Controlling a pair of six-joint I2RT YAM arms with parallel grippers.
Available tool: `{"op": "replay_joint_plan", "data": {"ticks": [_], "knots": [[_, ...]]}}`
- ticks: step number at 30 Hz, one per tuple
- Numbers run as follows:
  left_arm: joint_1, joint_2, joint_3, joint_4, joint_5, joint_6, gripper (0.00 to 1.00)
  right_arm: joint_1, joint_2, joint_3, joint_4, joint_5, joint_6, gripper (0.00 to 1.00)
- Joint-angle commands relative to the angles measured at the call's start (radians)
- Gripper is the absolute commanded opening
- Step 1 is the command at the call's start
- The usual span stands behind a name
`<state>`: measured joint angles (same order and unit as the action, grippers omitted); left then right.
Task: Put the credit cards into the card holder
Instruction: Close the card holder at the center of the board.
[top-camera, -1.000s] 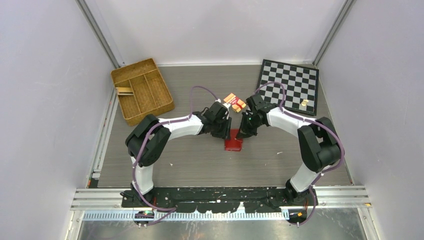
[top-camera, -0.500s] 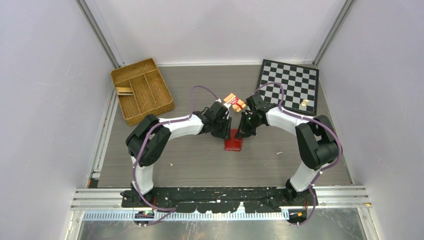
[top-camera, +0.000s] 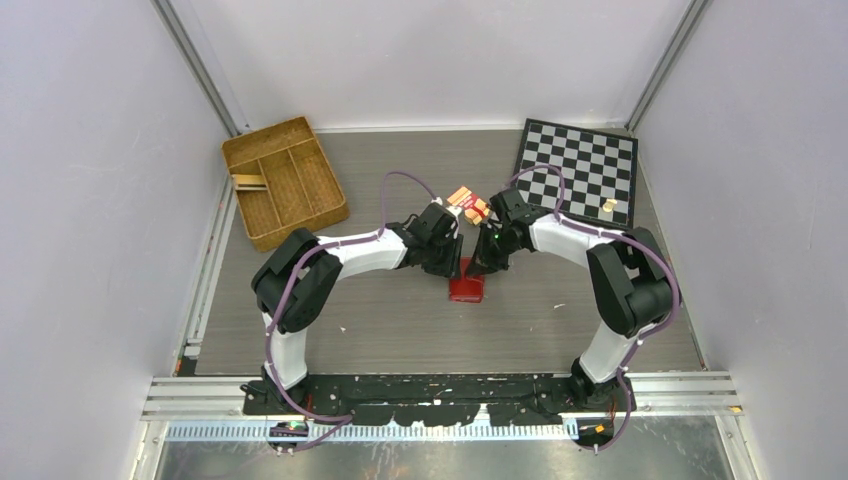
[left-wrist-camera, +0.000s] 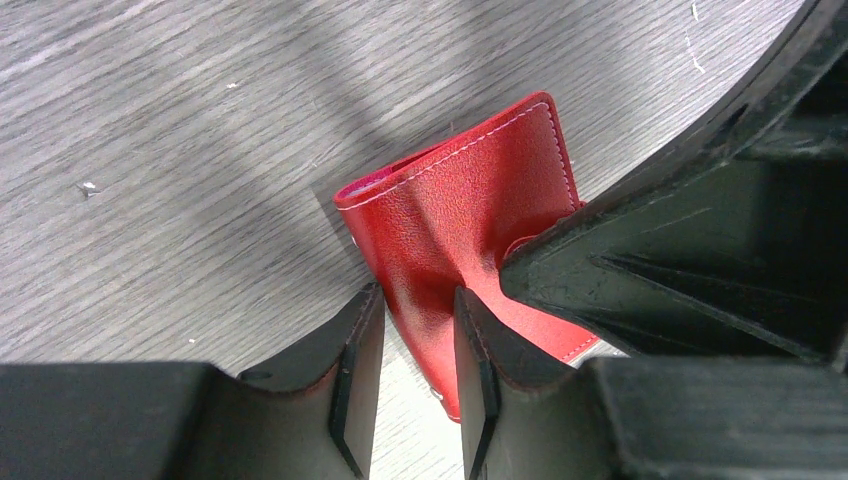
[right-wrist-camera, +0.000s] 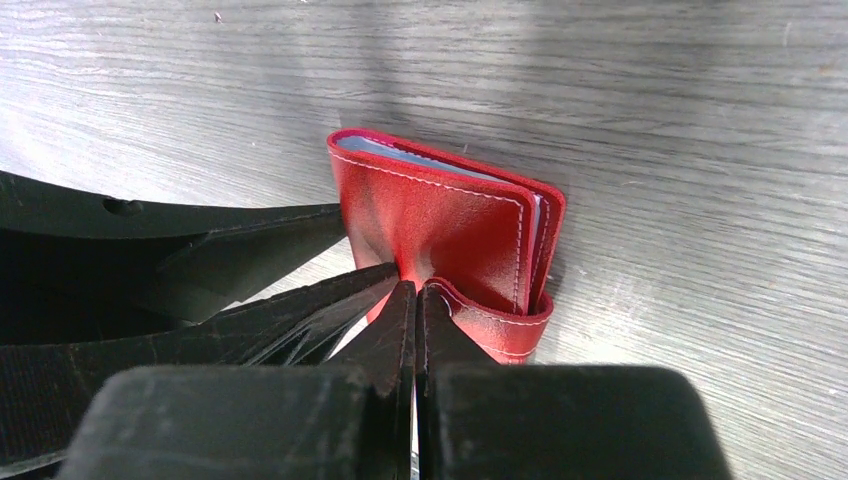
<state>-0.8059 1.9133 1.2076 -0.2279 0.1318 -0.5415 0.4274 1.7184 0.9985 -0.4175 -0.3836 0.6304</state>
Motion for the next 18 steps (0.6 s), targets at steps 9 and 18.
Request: {"op": "replay_joint_plan", "data": {"ticks": [9, 18], "knots": [[-0.009, 0.039, -0.002, -0.043, -0.048, 0.029, 0.31, 0.001, -0.007, -0.087, -0.009, 0.11, 0.008, 0.0], [-0.009, 0.038, -0.004, -0.047, -0.052, 0.029, 0.3, -0.004, -0.024, -0.191, 0.069, 0.161, 0.076, 0.0]]}}
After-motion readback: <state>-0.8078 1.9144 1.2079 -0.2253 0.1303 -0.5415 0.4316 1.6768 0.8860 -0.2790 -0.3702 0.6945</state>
